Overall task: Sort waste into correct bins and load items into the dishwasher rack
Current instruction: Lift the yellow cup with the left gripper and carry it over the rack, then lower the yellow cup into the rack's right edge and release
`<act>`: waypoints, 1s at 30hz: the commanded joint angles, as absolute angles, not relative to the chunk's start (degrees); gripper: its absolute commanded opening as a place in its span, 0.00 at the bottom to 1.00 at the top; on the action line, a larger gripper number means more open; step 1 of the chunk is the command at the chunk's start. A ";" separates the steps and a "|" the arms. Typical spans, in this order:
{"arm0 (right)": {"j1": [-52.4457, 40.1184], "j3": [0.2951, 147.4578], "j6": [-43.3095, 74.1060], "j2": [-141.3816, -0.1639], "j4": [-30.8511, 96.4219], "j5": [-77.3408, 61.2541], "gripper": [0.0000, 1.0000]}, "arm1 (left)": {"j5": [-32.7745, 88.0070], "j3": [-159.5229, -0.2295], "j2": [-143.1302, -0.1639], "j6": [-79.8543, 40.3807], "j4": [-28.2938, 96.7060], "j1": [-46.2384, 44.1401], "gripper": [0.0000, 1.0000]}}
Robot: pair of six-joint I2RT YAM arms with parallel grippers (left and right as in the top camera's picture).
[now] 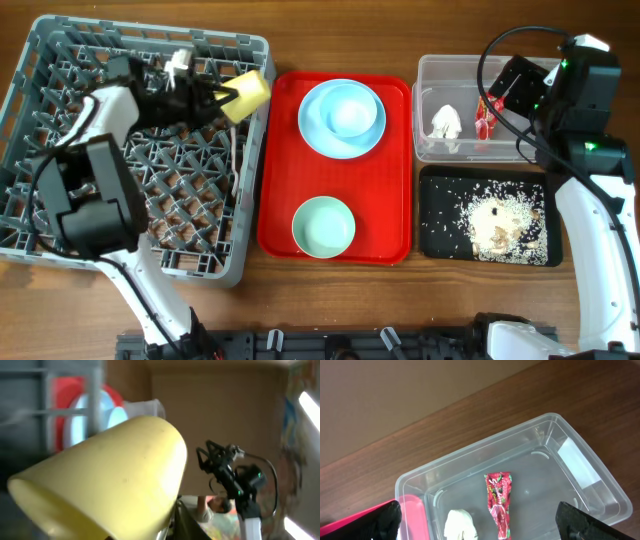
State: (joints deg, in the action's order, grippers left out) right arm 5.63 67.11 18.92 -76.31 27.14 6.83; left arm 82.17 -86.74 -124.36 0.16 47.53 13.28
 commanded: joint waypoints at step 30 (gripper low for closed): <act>5.65 67.16 18.06 -76.55 27.03 6.37 1.00 | 8.21 -77.76 -87.02 -9.52 76.97 -4.73 0.04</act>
State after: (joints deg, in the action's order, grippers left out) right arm 5.63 67.11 18.92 -76.31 27.11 6.83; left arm 16.19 -80.16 -86.59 -4.54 76.77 -2.13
